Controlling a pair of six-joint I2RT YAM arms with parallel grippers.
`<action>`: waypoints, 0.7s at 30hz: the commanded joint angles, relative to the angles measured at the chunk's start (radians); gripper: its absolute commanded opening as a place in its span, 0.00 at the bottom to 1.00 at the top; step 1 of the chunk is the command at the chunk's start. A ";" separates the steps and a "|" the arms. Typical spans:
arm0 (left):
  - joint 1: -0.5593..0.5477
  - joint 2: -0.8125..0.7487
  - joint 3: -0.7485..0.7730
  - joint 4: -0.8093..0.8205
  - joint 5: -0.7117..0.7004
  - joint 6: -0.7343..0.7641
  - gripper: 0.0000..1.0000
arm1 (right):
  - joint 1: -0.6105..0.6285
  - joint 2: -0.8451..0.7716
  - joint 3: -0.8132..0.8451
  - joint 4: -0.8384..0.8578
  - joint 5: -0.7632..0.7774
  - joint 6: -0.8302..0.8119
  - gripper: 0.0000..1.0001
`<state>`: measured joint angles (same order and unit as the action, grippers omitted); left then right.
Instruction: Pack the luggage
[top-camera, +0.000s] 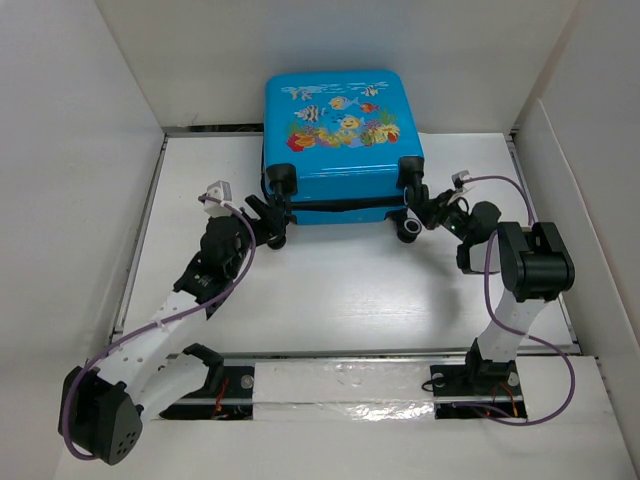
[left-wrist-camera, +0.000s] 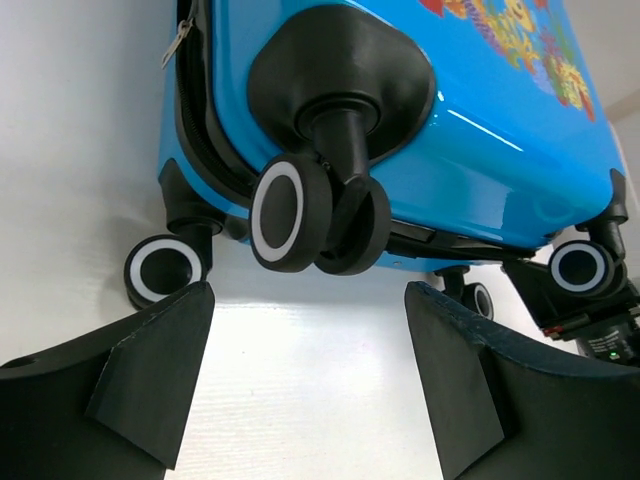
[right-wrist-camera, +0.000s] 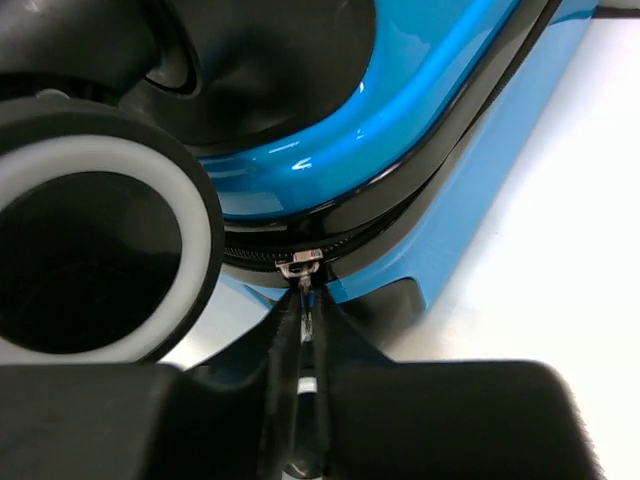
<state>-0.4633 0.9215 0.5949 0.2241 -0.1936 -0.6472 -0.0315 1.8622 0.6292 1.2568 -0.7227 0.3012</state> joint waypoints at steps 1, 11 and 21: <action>0.002 -0.001 -0.012 0.089 0.007 0.001 0.75 | 0.033 0.018 0.043 0.461 0.042 0.056 0.08; 0.002 0.181 0.109 0.115 0.010 0.060 0.97 | 0.068 -0.012 -0.081 0.553 0.114 0.072 0.00; 0.014 0.316 0.204 0.124 -0.037 0.101 0.95 | 0.131 -0.185 -0.293 0.400 0.259 -0.037 0.00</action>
<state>-0.4561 1.2293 0.7448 0.3073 -0.2108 -0.5797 0.0738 1.7233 0.3874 1.3464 -0.4950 0.3367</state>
